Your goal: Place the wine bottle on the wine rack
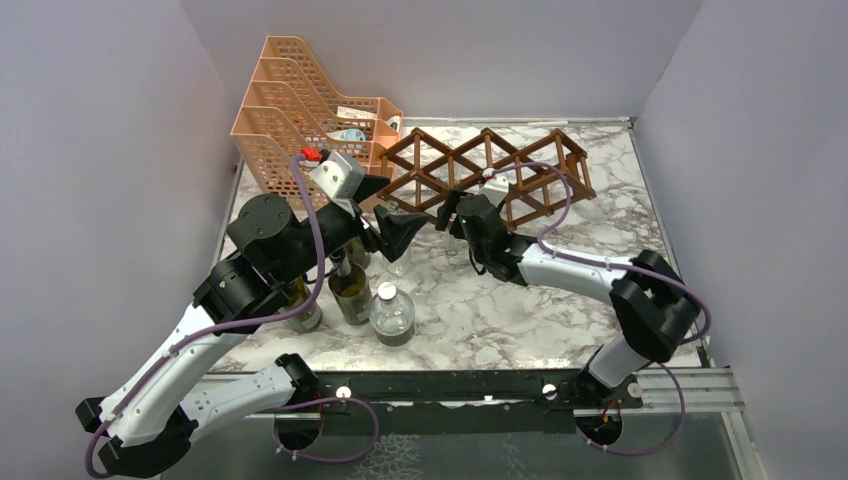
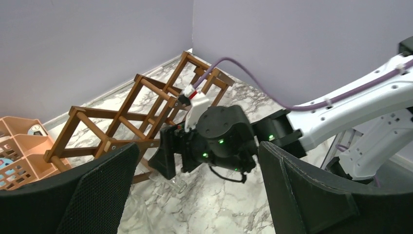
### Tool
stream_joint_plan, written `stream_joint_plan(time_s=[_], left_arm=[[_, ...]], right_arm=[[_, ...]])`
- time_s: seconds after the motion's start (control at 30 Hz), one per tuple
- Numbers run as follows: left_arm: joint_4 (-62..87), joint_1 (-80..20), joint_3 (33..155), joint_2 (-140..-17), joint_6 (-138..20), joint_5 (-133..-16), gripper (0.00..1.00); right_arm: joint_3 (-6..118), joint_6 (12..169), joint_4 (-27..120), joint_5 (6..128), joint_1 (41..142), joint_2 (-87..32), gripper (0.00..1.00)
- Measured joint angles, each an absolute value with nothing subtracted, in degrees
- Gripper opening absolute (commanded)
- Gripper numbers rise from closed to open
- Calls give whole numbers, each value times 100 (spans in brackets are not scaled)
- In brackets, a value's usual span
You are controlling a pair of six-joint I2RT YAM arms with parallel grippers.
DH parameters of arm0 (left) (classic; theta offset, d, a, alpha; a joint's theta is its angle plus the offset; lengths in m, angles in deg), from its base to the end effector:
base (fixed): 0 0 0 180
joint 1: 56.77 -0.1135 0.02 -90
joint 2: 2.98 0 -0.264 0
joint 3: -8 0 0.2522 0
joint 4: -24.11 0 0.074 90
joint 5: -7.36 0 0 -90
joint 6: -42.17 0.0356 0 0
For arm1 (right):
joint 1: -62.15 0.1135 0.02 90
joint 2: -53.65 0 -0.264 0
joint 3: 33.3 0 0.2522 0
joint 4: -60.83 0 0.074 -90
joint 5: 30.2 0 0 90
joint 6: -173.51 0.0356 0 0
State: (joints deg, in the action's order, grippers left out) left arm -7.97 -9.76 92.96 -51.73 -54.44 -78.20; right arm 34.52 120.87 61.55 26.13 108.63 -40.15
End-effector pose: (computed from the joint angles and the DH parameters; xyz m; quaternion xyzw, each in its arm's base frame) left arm 0.1061 -0.1179 0.4689 0.2616 0.6290 -0.3535 0.6410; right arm 0.2608 0.2460 0.2222 0.0903 0.8182 0.1603 0.5447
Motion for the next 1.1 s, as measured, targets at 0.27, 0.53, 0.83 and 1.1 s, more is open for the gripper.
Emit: stream_joint_plan(time_s=[0.27, 0.53, 0.83, 1.1], left_arm=[[-948, -976, 9296, -5171, -5291, -8136, 99], [-1167, -976, 9242, -4972, -5040, -8755, 99], [-1547, -976, 8988, -4395, -4841, -9452, 99], [-1652, -976, 8837, -4100, -4865, -9631, 99]], right_arm=[[3354, 11663, 4925, 3249, 10863, -2749, 77], [3354, 10986, 3978, 4484, 10861, -1761, 70], [4422, 10199, 3489, 6134, 10907, -2175, 62], [5649, 9908, 3345, 6088, 11405, -3226, 62]])
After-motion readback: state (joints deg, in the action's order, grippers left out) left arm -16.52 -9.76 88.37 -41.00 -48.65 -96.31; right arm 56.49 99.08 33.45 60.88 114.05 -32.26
